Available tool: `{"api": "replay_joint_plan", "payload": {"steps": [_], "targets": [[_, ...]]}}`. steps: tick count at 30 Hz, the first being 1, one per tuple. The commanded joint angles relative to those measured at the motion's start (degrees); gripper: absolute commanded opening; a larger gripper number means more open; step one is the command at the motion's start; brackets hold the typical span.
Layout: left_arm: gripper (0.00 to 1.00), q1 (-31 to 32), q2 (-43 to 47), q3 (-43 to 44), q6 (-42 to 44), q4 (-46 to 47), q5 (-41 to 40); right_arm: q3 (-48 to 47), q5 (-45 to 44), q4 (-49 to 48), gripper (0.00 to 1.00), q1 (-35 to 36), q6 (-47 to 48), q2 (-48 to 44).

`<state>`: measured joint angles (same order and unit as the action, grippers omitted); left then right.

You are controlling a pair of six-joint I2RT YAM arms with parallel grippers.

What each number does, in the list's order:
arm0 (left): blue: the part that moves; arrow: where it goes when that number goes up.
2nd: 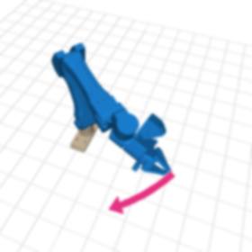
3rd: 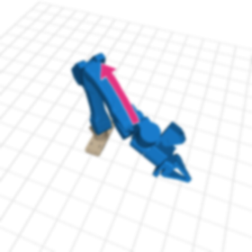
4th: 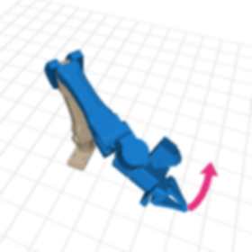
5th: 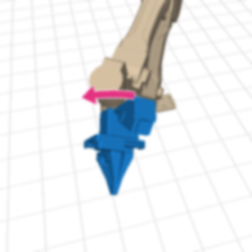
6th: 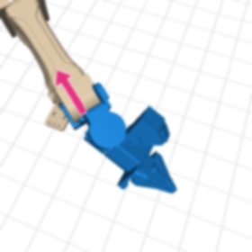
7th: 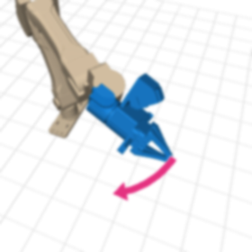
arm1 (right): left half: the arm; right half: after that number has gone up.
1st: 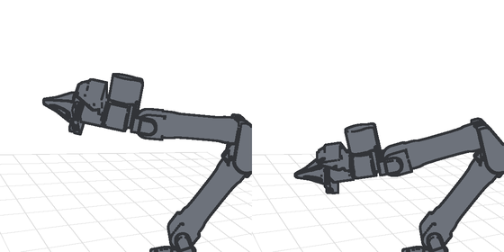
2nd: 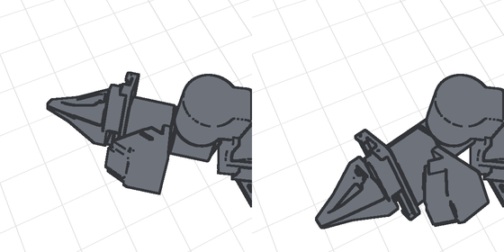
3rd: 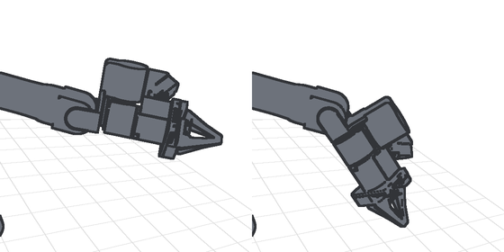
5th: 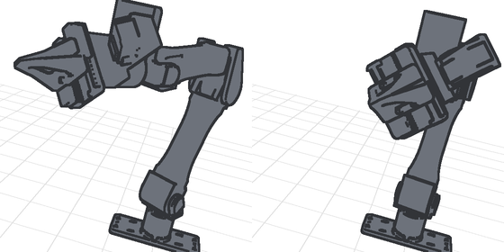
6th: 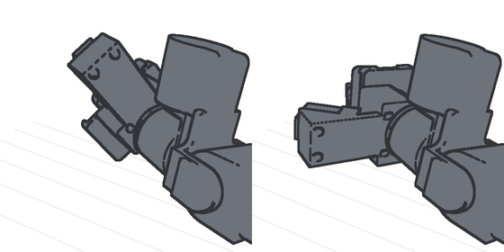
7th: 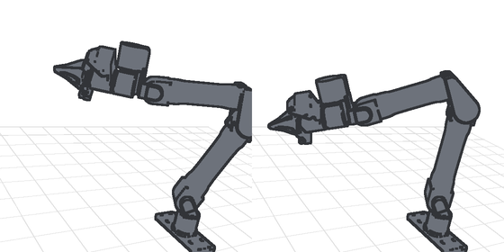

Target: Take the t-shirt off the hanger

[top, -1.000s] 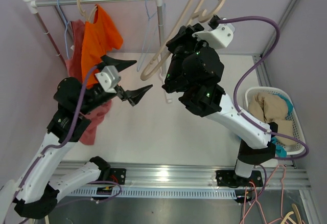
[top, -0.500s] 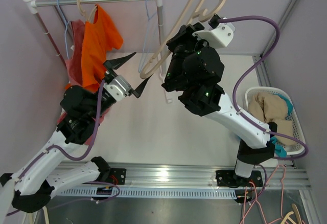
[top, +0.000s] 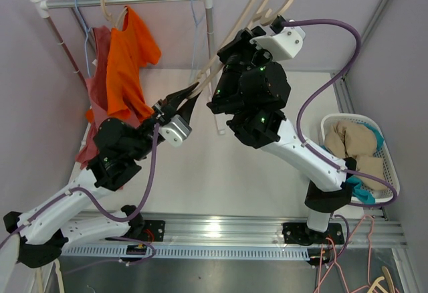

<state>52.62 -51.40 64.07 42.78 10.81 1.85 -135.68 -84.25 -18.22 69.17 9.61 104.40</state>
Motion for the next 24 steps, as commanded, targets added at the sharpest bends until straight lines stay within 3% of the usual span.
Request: {"api": "replay_joint_plan", "payload": {"steps": [1, 6, 12, 13, 14, 15, 16, 21, 24], "targets": [[0.20, 1.3, -0.3, 1.0, 3.6, 3.1, -1.6, -1.5, -16.5, -3.9, 0.00, 0.0, 0.8, -0.5], [0.01, 3.7, -1.2, 0.4, 6.4, 4.6, -4.9, -0.6, -16.5, -4.8, 0.00, 0.2, 1.1, -1.0], [0.01, 7.8, -2.2, -4.8, 12.7, 15.5, -10.4, 3.0, -16.5, -9.8, 0.02, 1.1, 2.4, -2.9], [0.01, 7.9, -3.1, -3.8, 11.6, 15.9, -11.0, 4.0, -16.6, -10.0, 0.16, 1.3, 1.7, -3.4], [0.01, 7.9, -3.6, -2.7, 10.6, 14.8, -11.6, 5.1, -16.6, -9.8, 0.38, 1.8, 1.2, -4.2], [0.00, 7.9, -4.2, -1.0, 9.8, 14.0, -13.5, 5.3, -16.6, -9.6, 0.63, 2.1, 0.9, -4.5], [0.01, 7.8, -5.9, 0.4, 9.5, 13.5, -14.4, 5.6, -16.6, -9.5, 0.99, 2.5, 0.9, -4.6], [0.01, 7.2, -9.3, 6.8, 4.9, 10.1, -19.0, 12.0, -16.6, -9.2, 0.99, 7.7, 0.4, -9.1], [0.01, 5.5, -9.6, 8.5, 2.4, 8.7, -18.5, 18.8, -16.6, 0.6, 0.99, 11.9, -10.6, -13.7]]}}
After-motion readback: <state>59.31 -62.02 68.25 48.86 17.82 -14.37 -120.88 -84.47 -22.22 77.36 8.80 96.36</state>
